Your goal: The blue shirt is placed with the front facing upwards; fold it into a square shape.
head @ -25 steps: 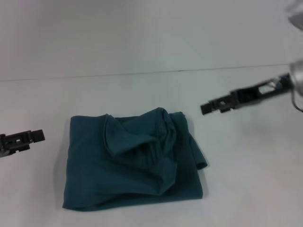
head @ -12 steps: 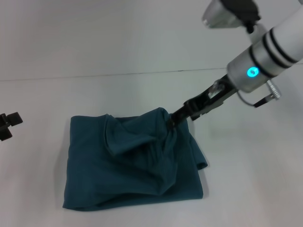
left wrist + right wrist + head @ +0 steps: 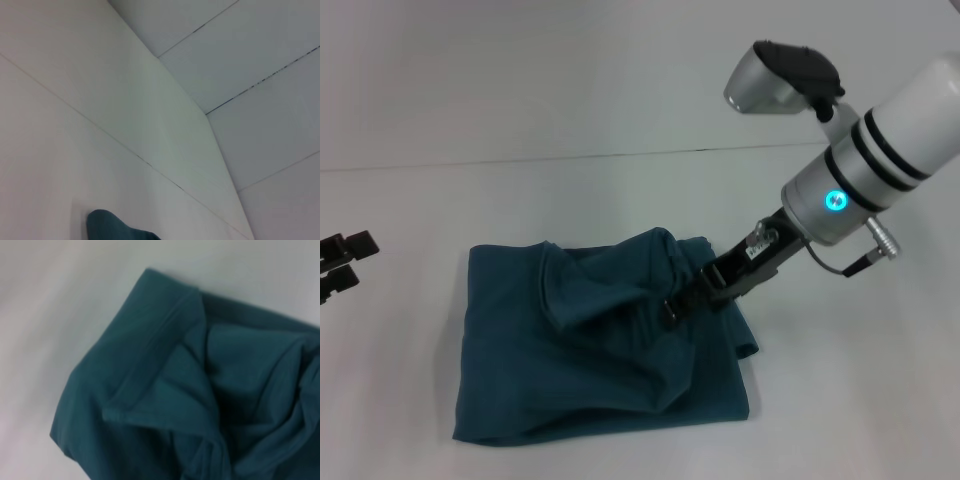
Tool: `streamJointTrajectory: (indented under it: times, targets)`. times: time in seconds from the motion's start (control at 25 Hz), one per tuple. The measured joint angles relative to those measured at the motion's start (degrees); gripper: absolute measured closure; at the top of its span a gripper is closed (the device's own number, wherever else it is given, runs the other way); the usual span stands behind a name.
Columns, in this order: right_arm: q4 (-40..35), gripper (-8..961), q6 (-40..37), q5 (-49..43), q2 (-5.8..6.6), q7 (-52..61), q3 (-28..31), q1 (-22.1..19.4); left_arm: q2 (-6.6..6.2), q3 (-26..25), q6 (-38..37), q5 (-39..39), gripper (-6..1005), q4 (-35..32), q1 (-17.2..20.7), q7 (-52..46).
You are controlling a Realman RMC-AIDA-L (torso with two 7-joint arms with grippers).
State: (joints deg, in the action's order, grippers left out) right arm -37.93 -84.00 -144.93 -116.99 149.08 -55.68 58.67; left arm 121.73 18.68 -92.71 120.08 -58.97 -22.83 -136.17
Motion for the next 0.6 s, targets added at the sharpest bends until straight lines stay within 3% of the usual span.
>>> streamJointTrajectory:
  times: [0.24, 0.44, 0.6]
  targets:
    - [3.8, 110, 4.8, 1.0, -0.46, 1.8, 0.1, -0.1, 0.05, 0.3, 0.8, -0.4, 233, 2.4, -1.1, 1.3]
    - [5.9, 113, 10.5, 0.9, -2.23, 2.8, -0.6, 0.3, 0.14, 0.3, 1.0, -0.4, 233, 3.3, -1.2, 1.8]
    - [9.3, 116, 14.2, 0.7, -2.69, 3.3, -2.0, 1.5, 0.22, 0.1, 1.0, -0.5, 233, 3.5, -1.2, 1.8]
